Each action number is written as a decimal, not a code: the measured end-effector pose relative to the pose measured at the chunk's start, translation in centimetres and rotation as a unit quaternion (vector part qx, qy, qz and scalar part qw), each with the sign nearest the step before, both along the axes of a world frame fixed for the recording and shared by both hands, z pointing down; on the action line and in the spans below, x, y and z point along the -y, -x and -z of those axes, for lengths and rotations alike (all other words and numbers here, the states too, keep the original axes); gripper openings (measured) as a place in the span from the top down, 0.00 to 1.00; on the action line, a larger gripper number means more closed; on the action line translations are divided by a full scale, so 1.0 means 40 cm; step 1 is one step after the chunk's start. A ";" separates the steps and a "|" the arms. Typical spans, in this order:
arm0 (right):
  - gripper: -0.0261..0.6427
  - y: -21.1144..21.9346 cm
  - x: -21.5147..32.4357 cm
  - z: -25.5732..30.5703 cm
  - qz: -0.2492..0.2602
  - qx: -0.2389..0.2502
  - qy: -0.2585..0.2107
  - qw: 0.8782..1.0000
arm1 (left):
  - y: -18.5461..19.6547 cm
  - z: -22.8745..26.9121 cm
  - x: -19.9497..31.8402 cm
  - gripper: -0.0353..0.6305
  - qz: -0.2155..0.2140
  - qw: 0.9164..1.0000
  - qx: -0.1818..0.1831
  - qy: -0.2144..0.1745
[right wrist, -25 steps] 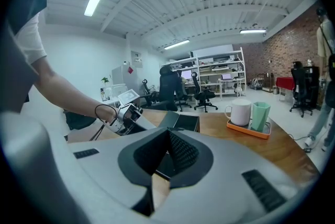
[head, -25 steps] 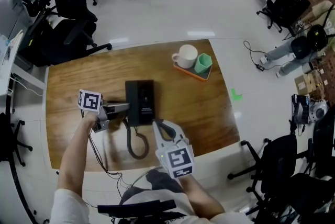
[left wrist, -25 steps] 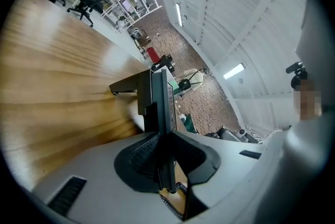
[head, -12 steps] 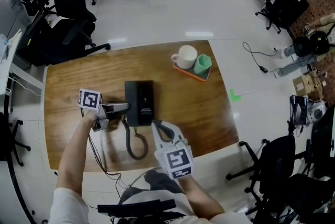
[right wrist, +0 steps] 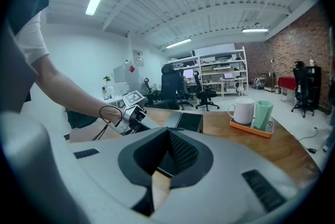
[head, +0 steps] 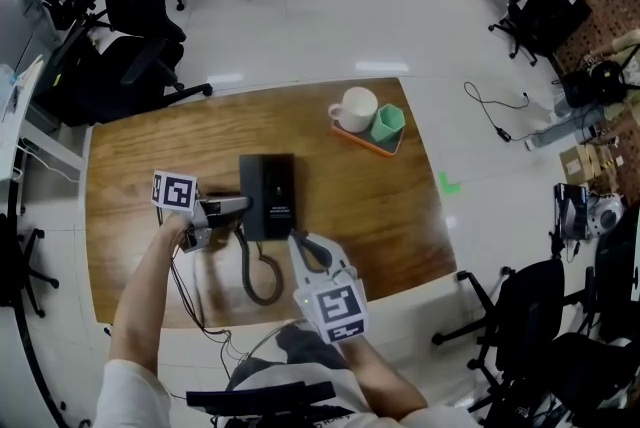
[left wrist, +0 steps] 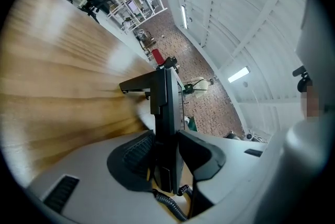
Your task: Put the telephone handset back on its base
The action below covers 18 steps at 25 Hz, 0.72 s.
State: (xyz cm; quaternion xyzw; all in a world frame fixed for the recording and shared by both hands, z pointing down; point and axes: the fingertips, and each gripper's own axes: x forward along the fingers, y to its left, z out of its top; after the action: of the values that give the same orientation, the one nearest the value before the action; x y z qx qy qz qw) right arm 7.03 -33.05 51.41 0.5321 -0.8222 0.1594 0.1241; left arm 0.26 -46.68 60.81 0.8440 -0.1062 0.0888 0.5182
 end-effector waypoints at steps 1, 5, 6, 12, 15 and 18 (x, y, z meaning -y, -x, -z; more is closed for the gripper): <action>0.96 -0.002 -0.001 -0.001 -0.001 0.000 0.001 1.000 | 0.001 0.001 0.000 0.73 0.003 1.000 0.000 -0.002; 0.95 -0.001 -0.008 -0.004 -0.002 0.001 0.001 1.000 | 0.018 0.010 0.013 0.73 0.013 1.000 0.001 -0.028; 0.95 0.000 -0.010 -0.004 -0.001 0.002 0.000 1.000 | 0.025 0.011 0.018 0.73 0.023 0.999 0.001 -0.030; 0.95 0.027 -0.023 0.003 0.007 0.004 -0.003 1.000 | 0.055 0.052 0.019 0.76 0.058 0.997 -0.005 -0.057; 0.96 0.040 -0.036 0.010 0.011 0.006 -0.006 1.000 | 0.069 0.077 0.000 0.76 0.069 0.994 0.000 -0.085; 0.96 0.052 -0.056 0.021 0.012 0.007 -0.012 1.000 | 0.079 0.105 -0.028 0.85 0.073 0.990 -0.003 -0.119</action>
State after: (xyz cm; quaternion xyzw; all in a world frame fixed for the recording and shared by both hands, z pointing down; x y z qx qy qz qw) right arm 4.94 -30.82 50.55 0.5226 -0.8313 0.1513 0.1140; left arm -2.90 -45.56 56.59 0.8897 -0.1758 0.0346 0.4198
